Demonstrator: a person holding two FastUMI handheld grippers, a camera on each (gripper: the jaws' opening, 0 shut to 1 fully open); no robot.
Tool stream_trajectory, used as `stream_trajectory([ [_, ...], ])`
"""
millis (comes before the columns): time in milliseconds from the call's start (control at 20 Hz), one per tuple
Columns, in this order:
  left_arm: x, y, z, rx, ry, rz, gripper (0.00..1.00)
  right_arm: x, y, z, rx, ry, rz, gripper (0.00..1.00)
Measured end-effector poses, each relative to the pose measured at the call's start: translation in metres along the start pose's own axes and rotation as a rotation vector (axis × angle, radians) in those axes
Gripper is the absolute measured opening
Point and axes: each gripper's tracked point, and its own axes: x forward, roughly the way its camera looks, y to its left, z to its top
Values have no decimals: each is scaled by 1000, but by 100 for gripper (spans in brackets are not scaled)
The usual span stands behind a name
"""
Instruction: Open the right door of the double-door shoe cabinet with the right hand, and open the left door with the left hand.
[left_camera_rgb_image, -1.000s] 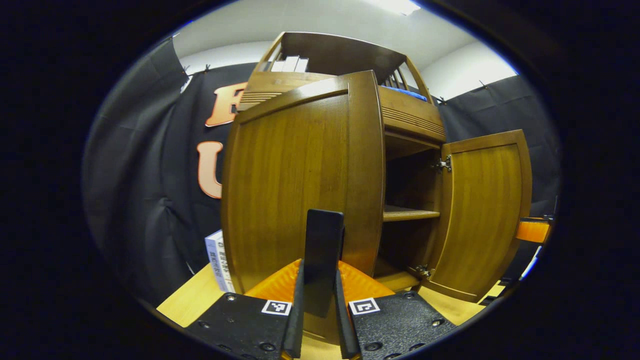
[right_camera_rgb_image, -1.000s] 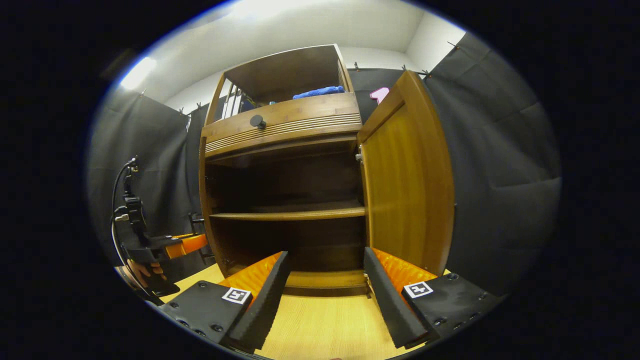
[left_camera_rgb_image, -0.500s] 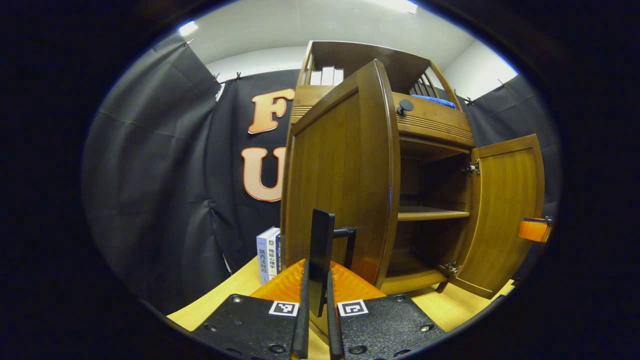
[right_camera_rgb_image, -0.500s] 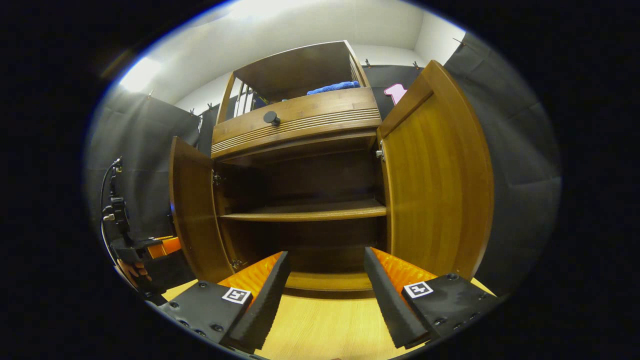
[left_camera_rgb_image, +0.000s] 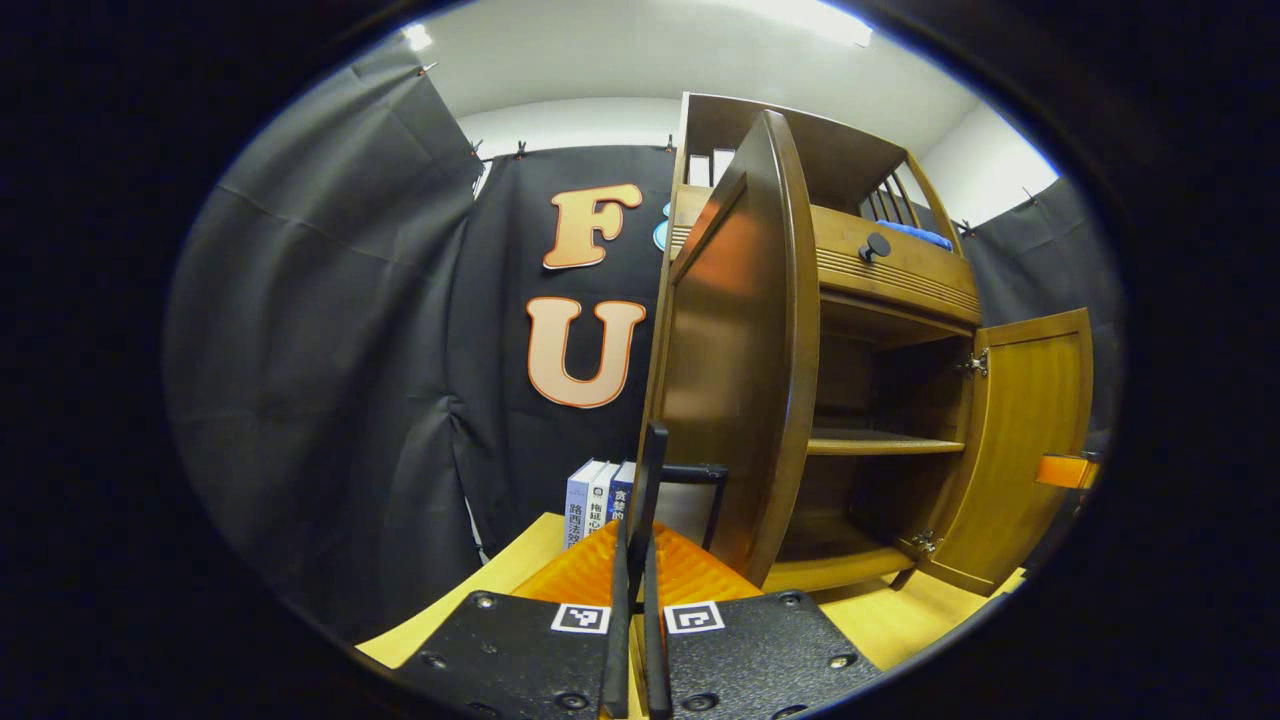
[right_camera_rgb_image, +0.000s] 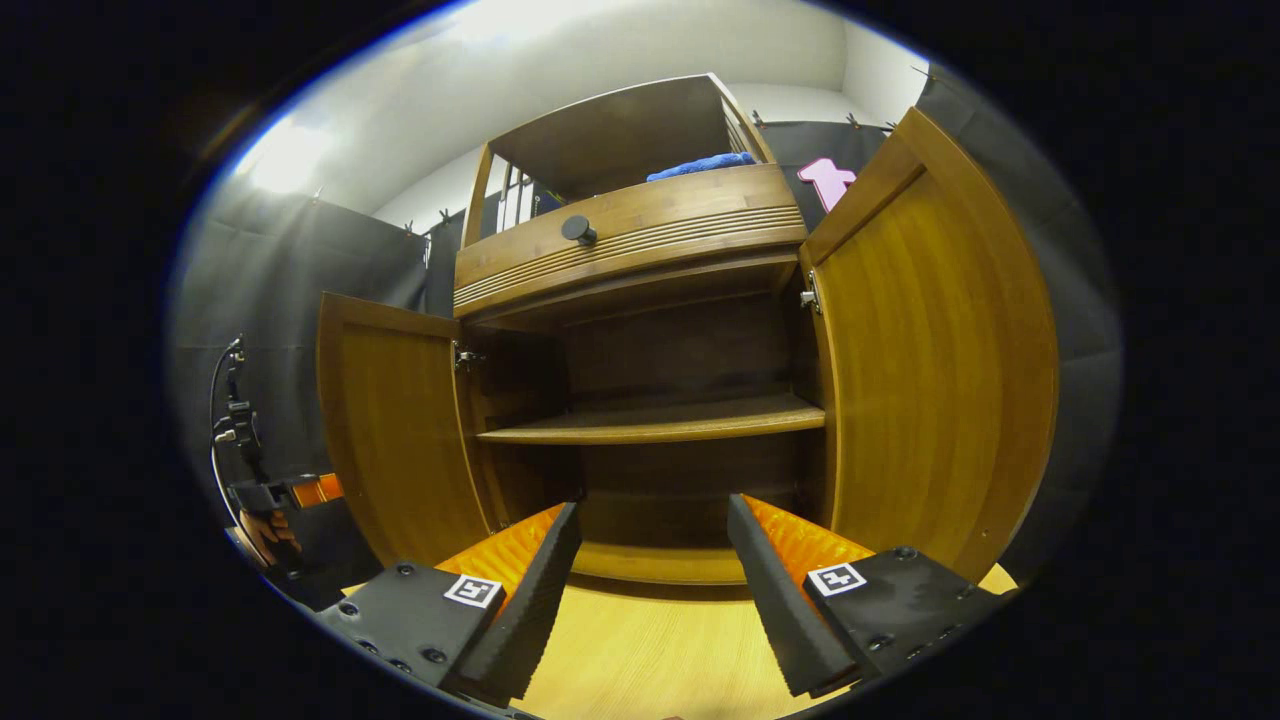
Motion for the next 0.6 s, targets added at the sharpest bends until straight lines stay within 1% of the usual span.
stream_trajectory([
  [50,0,5,0,-3,-5,-23,6,0,0,0,2,0,1,96],
  [100,1,8,1,4,-6,-46,5,1,0,2,4,-1,0,96],
  [150,0,9,1,25,-12,-68,7,2,0,2,6,-2,-1,85],
  [200,-1,12,1,61,-14,-76,5,1,0,2,7,-4,-1,85],
  [250,-2,14,-2,92,-10,-87,9,2,1,2,8,-3,1,85],
  [300,-5,13,-2,110,-6,-99,9,2,3,3,6,0,3,96],
  [350,-9,12,-4,115,-3,-108,12,2,4,3,0,1,7,96],
  [400,-16,13,-3,114,-2,-104,8,2,6,3,-10,0,9,96],
  [450,-22,14,-5,110,2,-96,10,1,8,3,-20,-2,10,96],
  [600,-45,14,-4,90,7,-55,10,7,10,5,-40,-1,14,96],
])
